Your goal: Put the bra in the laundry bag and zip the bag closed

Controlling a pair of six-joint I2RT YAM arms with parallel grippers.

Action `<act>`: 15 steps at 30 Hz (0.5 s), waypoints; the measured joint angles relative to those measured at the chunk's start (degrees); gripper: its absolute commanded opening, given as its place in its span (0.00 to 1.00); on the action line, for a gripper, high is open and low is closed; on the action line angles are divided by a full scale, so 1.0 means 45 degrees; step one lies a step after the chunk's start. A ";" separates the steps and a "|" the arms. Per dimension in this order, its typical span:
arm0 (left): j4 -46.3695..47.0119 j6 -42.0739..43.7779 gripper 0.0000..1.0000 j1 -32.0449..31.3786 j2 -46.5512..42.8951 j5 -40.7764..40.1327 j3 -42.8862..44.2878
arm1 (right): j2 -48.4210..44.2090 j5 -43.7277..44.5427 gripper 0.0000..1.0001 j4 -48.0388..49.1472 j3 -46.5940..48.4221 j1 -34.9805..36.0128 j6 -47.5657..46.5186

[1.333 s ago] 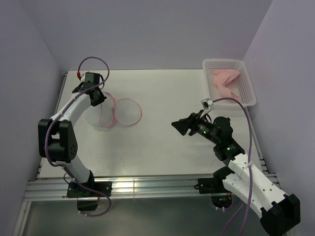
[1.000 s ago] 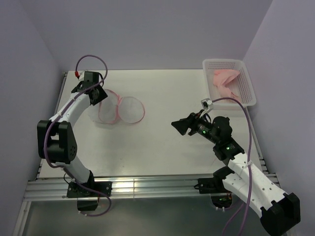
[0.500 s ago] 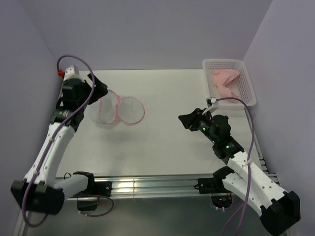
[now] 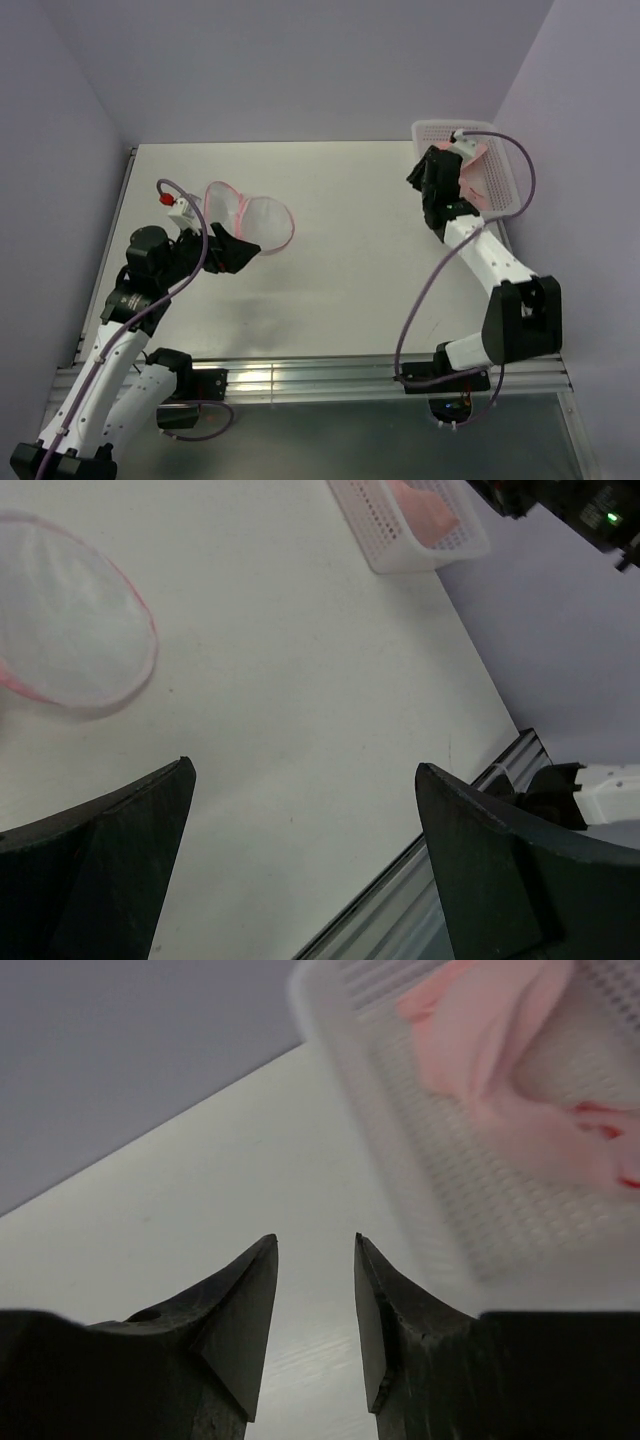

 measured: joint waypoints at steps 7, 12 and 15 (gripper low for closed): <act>-0.0024 0.0418 0.99 -0.0291 -0.1277 0.0699 0.0005 | 0.2769 0.0782 0.71 -0.0505 0.2113 -0.2424 -0.1569; -0.0199 0.0670 0.99 -0.1501 -0.1447 0.0185 0.0005 | 0.3628 0.0520 0.80 -0.0437 0.2200 -0.3793 -0.2613; -0.0427 0.0748 0.99 -0.1967 -0.1452 -0.0097 0.0005 | 0.4124 0.0277 0.78 -0.0442 0.2239 -0.4226 -0.3026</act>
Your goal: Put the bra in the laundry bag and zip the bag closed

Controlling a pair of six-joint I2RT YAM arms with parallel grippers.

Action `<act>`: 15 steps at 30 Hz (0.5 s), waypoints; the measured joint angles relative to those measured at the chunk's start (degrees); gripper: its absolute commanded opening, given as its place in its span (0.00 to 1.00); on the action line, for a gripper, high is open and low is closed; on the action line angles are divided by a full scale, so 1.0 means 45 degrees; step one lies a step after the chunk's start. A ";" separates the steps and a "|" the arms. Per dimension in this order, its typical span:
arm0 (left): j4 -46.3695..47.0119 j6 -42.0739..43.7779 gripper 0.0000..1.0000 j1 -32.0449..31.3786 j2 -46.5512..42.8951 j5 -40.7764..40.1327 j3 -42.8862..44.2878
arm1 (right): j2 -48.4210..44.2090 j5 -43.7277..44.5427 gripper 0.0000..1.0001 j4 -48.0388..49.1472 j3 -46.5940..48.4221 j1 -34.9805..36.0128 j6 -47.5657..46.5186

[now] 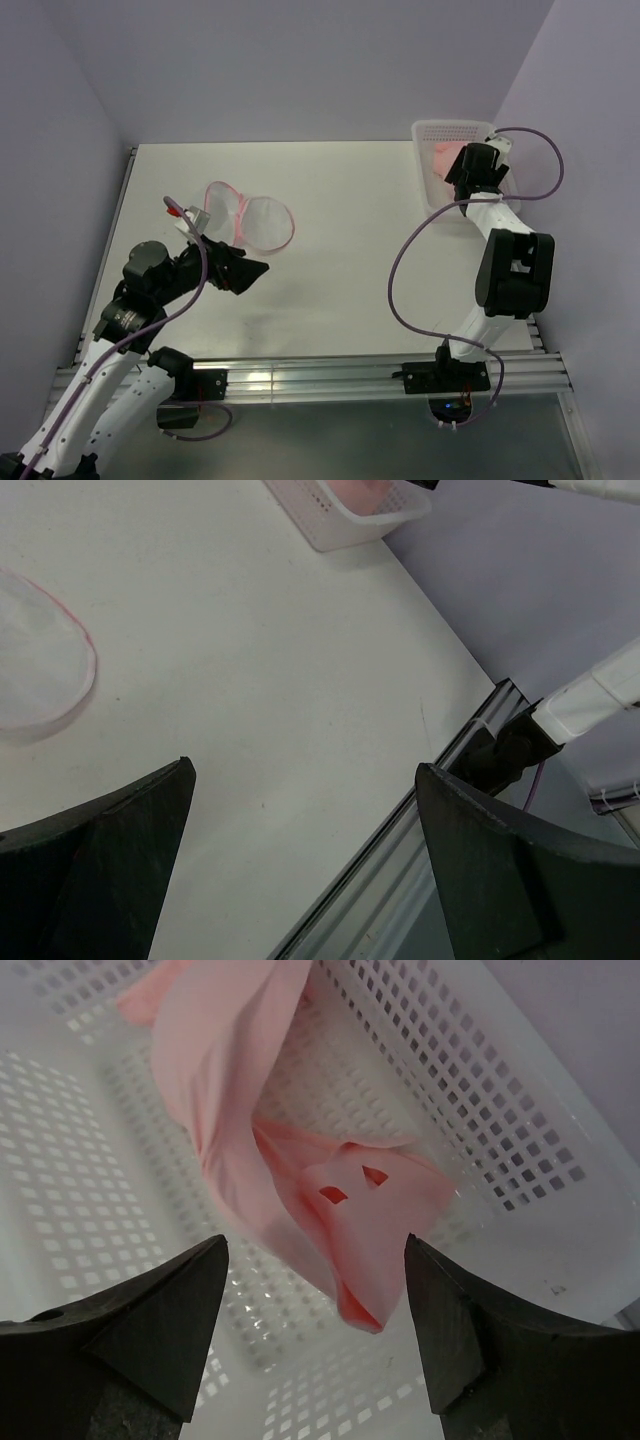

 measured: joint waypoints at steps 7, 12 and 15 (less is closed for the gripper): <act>-0.0253 0.0068 0.99 -0.0544 0.0044 -0.0500 0.0000 | 0.1321 -0.0515 0.67 -0.0427 0.0646 -0.0121 -0.0748; -0.0272 0.0126 0.99 -0.0573 0.0204 -0.0782 0.0000 | 0.2050 -0.0962 0.47 -0.0971 0.1438 -0.0121 -0.0937; -0.0282 0.0151 0.99 -0.0573 0.0340 -0.0908 0.0000 | 0.2093 -0.1156 0.26 -0.1263 0.1724 -0.0131 -0.0937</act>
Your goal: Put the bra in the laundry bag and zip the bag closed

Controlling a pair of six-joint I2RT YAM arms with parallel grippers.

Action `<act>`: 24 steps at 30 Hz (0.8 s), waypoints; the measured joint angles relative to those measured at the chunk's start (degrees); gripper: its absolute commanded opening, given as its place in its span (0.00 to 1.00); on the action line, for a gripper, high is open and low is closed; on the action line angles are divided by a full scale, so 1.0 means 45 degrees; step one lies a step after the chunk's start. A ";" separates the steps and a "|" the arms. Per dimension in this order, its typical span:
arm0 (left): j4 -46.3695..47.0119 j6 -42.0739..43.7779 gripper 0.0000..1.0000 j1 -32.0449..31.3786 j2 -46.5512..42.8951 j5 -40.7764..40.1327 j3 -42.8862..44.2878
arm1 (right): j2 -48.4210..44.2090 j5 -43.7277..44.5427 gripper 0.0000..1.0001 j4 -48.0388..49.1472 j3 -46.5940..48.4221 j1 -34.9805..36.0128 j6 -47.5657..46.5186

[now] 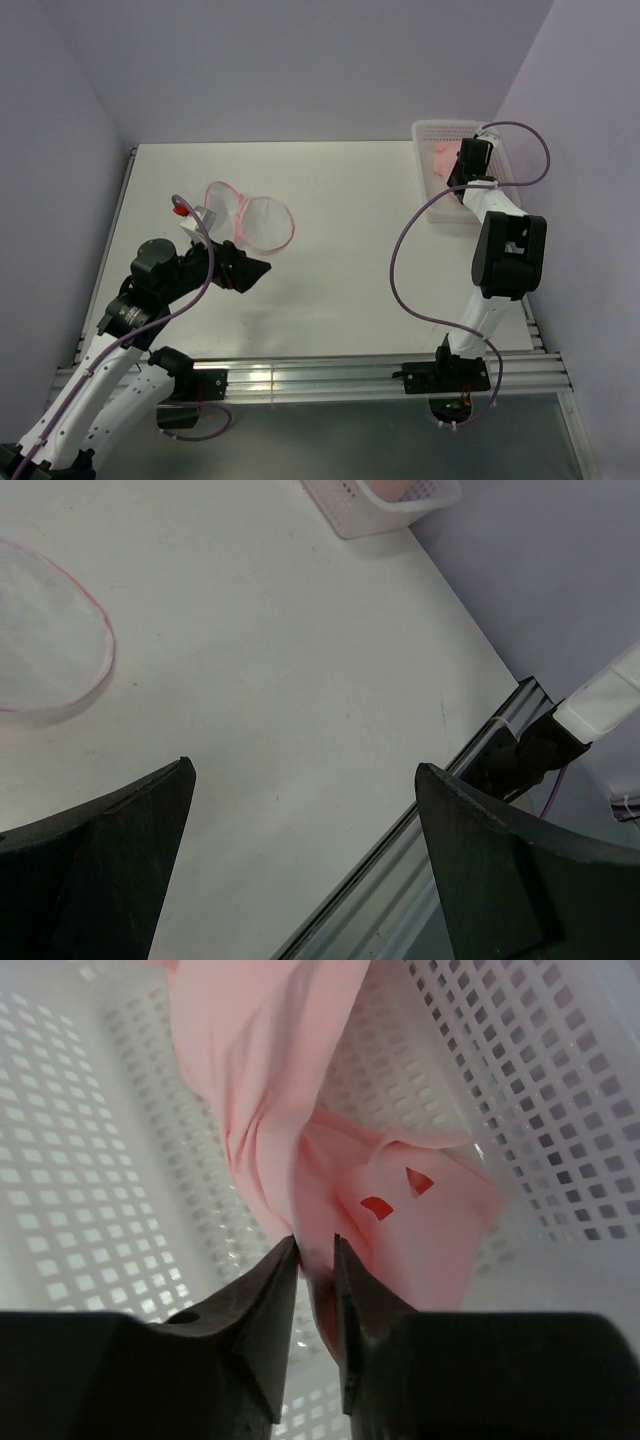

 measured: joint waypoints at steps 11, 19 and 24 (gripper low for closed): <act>-0.0044 0.0005 0.99 0.0257 0.0515 -0.0170 0.0015 | -0.0340 -0.0403 0.00 -0.0068 0.0170 0.0000 0.0437; -0.0039 0.0000 0.99 0.0670 0.0850 -0.0155 0.0049 | -0.4983 -0.0447 0.00 0.2443 -0.1841 0.0801 0.1355; -0.0034 0.0000 0.99 0.0903 0.0947 -0.0141 0.0049 | -0.8466 0.0301 0.00 0.4318 -0.2987 0.2890 0.1724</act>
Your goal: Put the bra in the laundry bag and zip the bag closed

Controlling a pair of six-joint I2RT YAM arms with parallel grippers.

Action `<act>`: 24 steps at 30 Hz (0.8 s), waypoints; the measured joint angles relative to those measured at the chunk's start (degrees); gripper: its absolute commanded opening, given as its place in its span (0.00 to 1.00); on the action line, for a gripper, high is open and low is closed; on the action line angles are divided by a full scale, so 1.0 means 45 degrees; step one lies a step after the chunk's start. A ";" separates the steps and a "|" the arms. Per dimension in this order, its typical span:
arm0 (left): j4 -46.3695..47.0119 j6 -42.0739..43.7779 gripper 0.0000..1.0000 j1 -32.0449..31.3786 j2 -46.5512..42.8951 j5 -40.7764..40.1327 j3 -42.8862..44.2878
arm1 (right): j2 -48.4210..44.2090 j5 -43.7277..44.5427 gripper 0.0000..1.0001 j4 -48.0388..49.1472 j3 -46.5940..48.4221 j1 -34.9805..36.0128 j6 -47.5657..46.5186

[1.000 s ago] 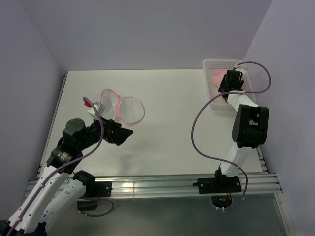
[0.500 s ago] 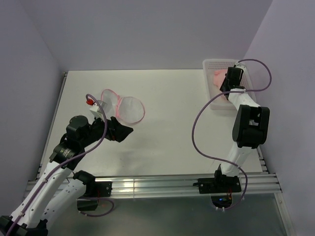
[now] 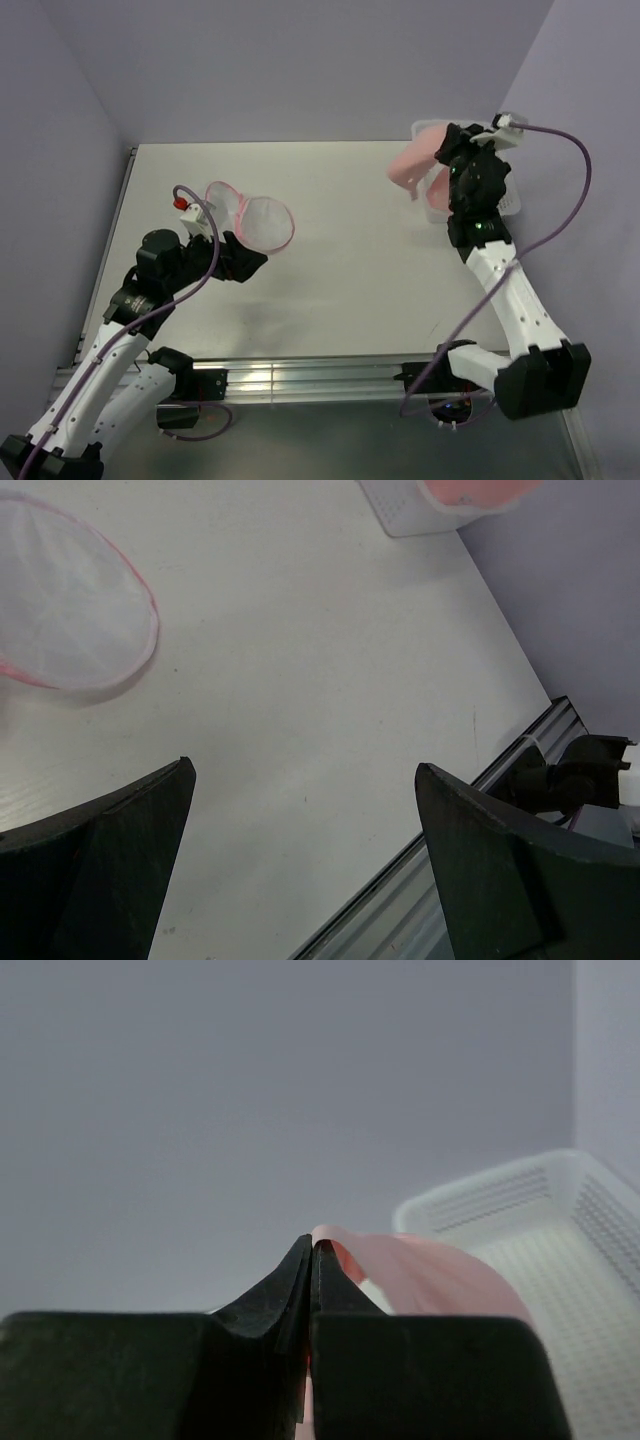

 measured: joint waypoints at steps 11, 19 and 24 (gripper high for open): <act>0.0000 -0.0005 0.99 0.0350 0.0131 0.0063 0.0000 | -0.7004 0.2671 0.00 -0.0772 -0.3900 0.6513 0.1583; 0.0010 -0.0015 0.99 0.0685 0.0214 0.0155 0.0000 | -0.8106 0.1559 0.00 -0.2953 -0.4590 0.9131 0.4697; 0.0015 -0.0019 0.99 0.0777 0.0481 0.0155 0.0000 | -0.7446 0.1413 0.00 -0.3599 -0.5955 0.9258 0.6251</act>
